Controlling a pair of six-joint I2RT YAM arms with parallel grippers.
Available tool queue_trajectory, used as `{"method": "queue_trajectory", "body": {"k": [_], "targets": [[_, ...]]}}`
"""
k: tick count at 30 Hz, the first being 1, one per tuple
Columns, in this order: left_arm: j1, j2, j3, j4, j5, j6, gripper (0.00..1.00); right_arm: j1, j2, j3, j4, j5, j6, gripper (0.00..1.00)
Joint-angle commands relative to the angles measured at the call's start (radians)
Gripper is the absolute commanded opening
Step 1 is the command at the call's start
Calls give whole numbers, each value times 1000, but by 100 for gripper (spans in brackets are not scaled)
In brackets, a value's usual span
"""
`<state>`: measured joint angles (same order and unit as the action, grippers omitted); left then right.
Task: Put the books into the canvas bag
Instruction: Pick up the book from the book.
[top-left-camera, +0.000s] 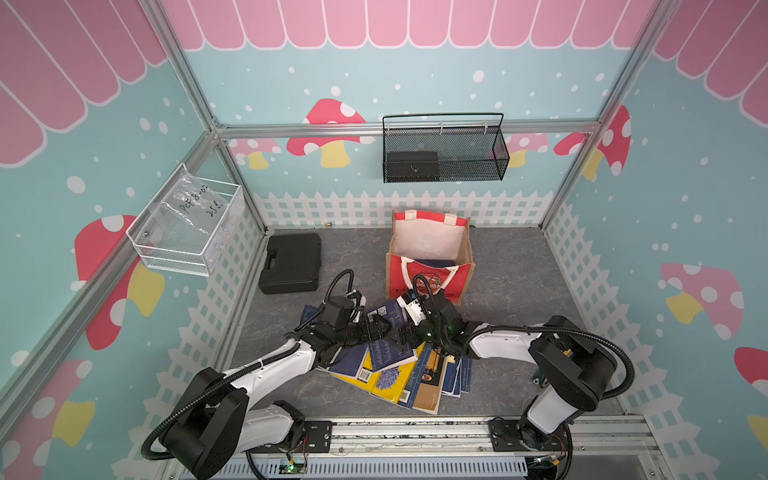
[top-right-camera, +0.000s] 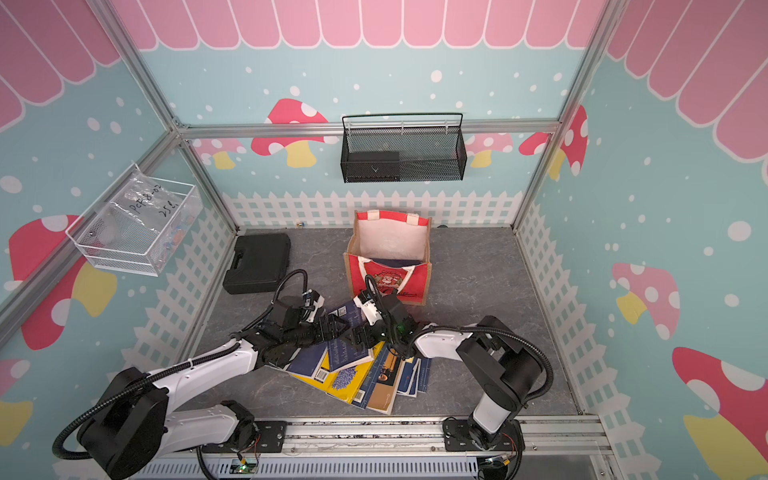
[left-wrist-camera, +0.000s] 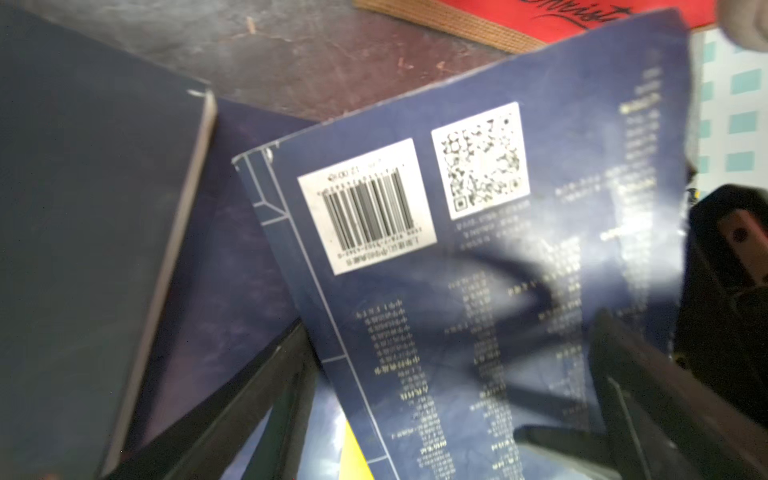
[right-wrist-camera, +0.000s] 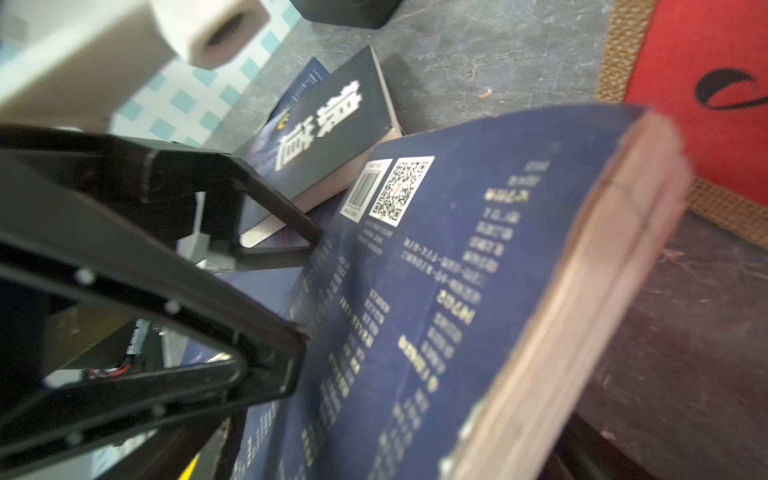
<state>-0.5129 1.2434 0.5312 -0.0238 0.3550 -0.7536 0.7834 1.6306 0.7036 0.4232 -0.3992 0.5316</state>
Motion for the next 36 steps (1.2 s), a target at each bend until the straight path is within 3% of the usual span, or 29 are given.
{"method": "queue_trajectory", "body": {"k": [1, 7, 15, 17, 18, 21, 23, 25, 30, 33, 36], "targets": [[-12, -30, -27, 94, 102, -29, 97, 1, -47, -30, 74, -95, 28, 93], [-12, -64, -10, 89, 119, -11, 96, -37, -143, -97, 114, -104, 72, 86], [-12, -92, 7, 131, 224, 6, 95, -90, -257, -142, 118, -172, 85, 50], [-12, -90, 6, 171, 253, -7, 86, -92, -261, -145, 117, -176, 84, 49], [-12, -90, 4, 190, 261, -15, 71, -93, -261, -149, 118, -176, 84, 49], [-12, -94, 16, 181, 256, -18, 23, -101, -268, -158, 117, -172, 82, 52], [-12, -104, 29, 154, 246, -10, 0, -116, -287, -171, 118, -173, 74, 55], [-12, -115, 50, 114, 244, 9, 0, -139, -326, -190, 114, -187, 63, 63], [-12, -133, 176, -62, 317, 132, 0, -184, -470, -172, -42, -241, -70, 94], [-25, -100, 306, -234, 416, 247, 0, -184, -537, -107, -187, -266, -168, 99], [-85, -25, 486, -539, 458, 459, 0, -184, -587, -29, -329, -278, -249, 100]]}}
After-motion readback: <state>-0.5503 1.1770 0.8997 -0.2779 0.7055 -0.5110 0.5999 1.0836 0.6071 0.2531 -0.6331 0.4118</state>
